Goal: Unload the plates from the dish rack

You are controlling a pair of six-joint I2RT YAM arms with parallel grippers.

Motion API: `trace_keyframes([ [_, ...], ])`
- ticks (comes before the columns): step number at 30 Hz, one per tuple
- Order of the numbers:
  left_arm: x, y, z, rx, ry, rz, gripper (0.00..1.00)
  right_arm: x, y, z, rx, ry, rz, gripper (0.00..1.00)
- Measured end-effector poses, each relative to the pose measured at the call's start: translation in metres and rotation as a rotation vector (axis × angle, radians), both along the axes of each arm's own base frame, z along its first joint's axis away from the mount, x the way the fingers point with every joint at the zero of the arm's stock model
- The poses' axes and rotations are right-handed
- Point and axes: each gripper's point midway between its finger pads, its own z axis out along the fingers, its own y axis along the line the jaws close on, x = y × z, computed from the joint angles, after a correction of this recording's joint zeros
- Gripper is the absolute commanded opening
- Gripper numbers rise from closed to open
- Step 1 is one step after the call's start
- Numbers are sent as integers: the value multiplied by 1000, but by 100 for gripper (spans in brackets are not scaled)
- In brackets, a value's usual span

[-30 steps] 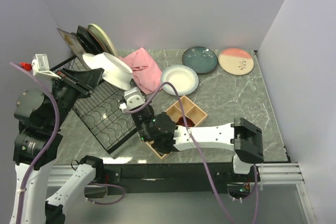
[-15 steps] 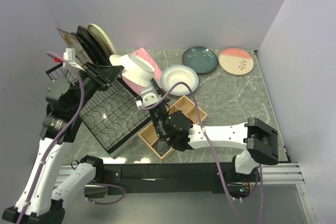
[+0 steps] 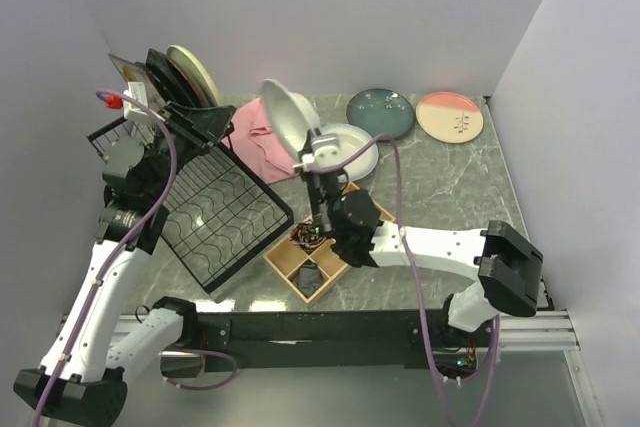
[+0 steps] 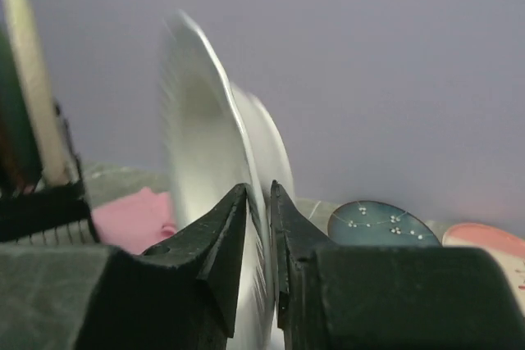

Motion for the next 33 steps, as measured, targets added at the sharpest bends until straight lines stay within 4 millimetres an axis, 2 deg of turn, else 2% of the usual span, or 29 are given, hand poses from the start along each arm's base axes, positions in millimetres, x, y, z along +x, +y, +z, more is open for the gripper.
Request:
trace_keyframes([
  [6, 17, 0, -20, 35, 42, 23, 50, 26, -37, 16, 163, -6, -71, 0],
  [11, 25, 2, -28, 72, 49, 40, 55, 38, -49, 20, 228, -2, -72, 0],
  [13, 27, 3, -32, 88, 56, 48, 59, 42, -51, 17, 235, 9, -63, 0],
  [16, 33, 2, -46, 142, 81, 52, 57, 50, -66, 4, 232, 58, -78, 0],
  [18, 39, -1, -59, 185, 112, 47, 57, 52, -83, -2, 238, 98, -104, 0],
  [21, 49, -13, -84, 247, 170, 16, 58, 52, -111, 0, 301, 135, -125, 0],
  [24, 50, -24, -104, 302, 213, -8, 59, 53, -147, 7, 403, 164, -148, 0],
  [27, 46, -29, -110, 343, 216, -20, 61, 55, -172, 2, 464, 204, -181, 0],
  [33, 43, -31, -111, 387, 198, -30, 63, 59, -181, -27, 473, 335, -177, 0],
])
